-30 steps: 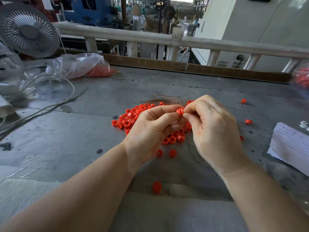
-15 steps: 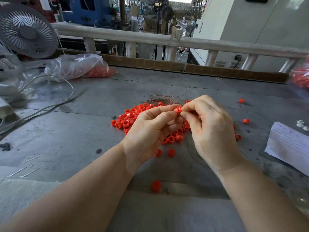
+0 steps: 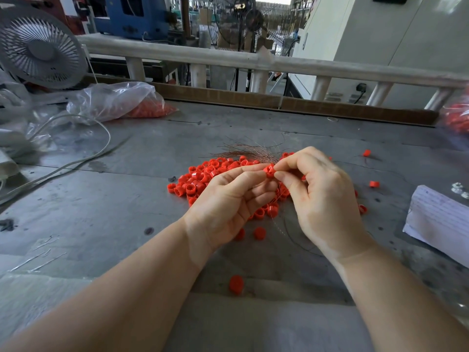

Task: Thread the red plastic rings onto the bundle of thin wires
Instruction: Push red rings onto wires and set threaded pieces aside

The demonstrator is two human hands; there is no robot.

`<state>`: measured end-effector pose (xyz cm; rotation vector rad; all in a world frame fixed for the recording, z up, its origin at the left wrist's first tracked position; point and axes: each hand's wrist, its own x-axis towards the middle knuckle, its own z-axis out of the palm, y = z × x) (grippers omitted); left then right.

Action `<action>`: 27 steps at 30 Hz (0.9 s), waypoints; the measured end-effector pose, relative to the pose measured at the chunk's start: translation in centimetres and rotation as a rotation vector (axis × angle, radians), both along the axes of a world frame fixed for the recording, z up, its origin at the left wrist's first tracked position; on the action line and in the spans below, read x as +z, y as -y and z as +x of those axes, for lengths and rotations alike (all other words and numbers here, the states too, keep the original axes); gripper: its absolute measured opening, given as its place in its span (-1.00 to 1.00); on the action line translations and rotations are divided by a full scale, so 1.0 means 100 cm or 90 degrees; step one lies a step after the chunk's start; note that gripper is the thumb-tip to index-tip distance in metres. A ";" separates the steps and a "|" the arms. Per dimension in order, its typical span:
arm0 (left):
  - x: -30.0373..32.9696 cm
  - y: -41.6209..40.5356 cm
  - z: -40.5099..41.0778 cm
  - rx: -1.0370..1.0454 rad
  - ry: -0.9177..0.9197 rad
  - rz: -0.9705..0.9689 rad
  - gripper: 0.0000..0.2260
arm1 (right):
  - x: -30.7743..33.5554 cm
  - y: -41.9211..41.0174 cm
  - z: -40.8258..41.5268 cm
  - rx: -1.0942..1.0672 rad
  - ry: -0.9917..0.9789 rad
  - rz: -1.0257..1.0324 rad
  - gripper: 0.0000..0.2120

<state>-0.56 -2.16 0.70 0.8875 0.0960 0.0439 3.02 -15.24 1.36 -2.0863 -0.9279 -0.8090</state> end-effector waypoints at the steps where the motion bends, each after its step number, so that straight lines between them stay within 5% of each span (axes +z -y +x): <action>1: 0.000 0.000 0.000 0.003 0.001 0.002 -0.86 | 0.000 0.000 0.000 -0.010 0.011 -0.011 -0.92; 27: -0.001 0.003 0.001 -0.008 -0.032 -0.002 -0.90 | 0.000 -0.003 -0.001 -0.046 0.072 -0.085 -0.95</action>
